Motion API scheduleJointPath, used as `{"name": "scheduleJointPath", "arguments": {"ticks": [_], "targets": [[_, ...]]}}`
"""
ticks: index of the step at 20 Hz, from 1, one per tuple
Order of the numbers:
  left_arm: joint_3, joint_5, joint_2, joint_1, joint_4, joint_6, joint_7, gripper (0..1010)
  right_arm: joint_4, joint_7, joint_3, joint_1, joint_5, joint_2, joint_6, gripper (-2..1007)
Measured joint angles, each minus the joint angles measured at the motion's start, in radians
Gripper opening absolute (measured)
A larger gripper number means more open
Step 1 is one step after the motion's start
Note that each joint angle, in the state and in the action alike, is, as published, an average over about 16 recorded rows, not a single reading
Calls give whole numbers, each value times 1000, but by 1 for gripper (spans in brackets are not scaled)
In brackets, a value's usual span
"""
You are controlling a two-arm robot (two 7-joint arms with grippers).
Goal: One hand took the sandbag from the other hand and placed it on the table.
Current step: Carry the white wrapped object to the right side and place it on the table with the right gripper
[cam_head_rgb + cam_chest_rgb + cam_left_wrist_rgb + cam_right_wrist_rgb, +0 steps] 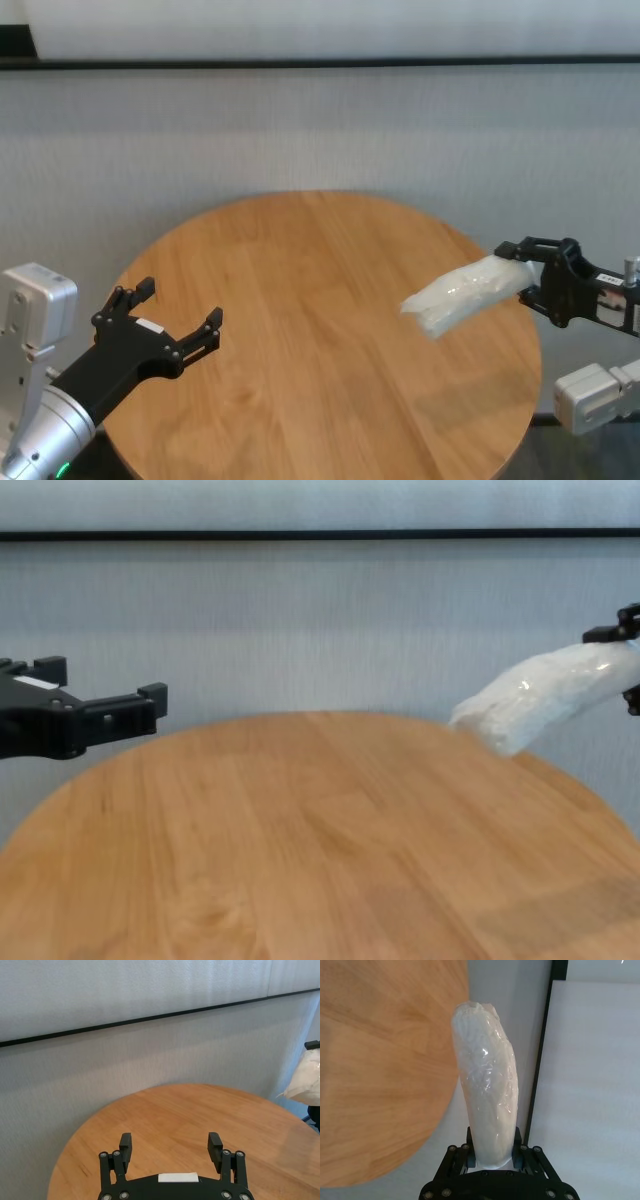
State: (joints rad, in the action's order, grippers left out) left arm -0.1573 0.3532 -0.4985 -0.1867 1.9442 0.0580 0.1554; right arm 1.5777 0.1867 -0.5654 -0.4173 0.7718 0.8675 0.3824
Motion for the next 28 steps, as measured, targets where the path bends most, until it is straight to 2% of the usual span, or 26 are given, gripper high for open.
{"name": "scheduleJointPath", "arguments": {"ticks": [8, 14, 19, 28], "targets": [[0, 0, 0, 0, 0, 0, 0, 1002, -61, 9, 18, -9, 0, -21, -2, 379], [0, 0, 0, 0, 0, 0, 0, 1002, -137, 5, 16, -37, 5, -53, 17, 379], [0, 0, 0, 0, 0, 0, 0, 1002, -226, -6, 0, -74, 15, -87, 44, 379], [0, 0, 0, 0, 0, 0, 0, 1002, -415, -27, -45, -159, 25, -159, 103, 379]]}}
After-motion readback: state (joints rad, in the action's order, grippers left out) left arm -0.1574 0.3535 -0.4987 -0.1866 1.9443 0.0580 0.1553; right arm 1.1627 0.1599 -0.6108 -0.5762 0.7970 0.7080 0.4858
